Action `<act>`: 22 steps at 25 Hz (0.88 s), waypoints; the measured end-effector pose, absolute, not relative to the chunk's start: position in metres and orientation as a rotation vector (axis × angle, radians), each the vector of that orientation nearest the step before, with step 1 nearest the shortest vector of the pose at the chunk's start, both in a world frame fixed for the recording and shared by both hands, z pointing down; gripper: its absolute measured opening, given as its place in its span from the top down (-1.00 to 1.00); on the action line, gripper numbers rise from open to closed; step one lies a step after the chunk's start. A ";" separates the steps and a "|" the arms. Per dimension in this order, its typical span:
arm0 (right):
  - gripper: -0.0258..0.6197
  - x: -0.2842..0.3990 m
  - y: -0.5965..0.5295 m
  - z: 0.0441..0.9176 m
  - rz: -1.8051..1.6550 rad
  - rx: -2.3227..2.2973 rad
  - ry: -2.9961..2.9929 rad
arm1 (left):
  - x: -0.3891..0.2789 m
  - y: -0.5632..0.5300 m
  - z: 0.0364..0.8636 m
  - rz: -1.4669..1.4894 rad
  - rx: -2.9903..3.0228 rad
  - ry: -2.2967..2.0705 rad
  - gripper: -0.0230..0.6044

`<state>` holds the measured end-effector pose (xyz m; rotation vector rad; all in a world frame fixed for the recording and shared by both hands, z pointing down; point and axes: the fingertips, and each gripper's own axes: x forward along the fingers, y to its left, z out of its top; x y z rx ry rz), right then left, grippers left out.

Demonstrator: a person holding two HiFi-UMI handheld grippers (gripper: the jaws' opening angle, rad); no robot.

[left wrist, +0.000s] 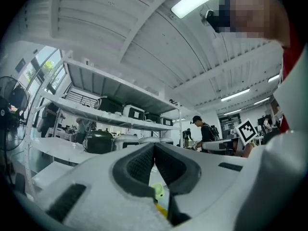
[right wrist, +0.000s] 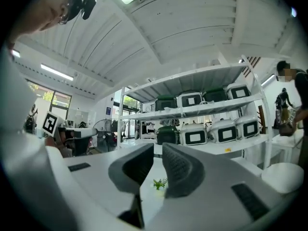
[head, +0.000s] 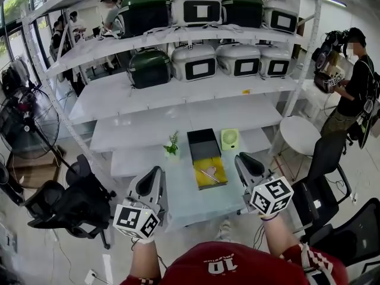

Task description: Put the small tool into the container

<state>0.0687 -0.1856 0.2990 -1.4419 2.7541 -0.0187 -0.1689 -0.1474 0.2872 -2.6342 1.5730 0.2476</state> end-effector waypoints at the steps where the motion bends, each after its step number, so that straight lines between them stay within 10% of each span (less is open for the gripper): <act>1: 0.78 0.069 -0.185 0.299 -0.008 -1.448 2.754 | -0.169 -0.148 0.288 0.250 -2.636 1.571 0.93; 22: 0.91 0.081 -0.174 0.293 0.051 -1.497 2.685 | -0.171 -0.140 0.286 0.304 -2.652 1.567 0.93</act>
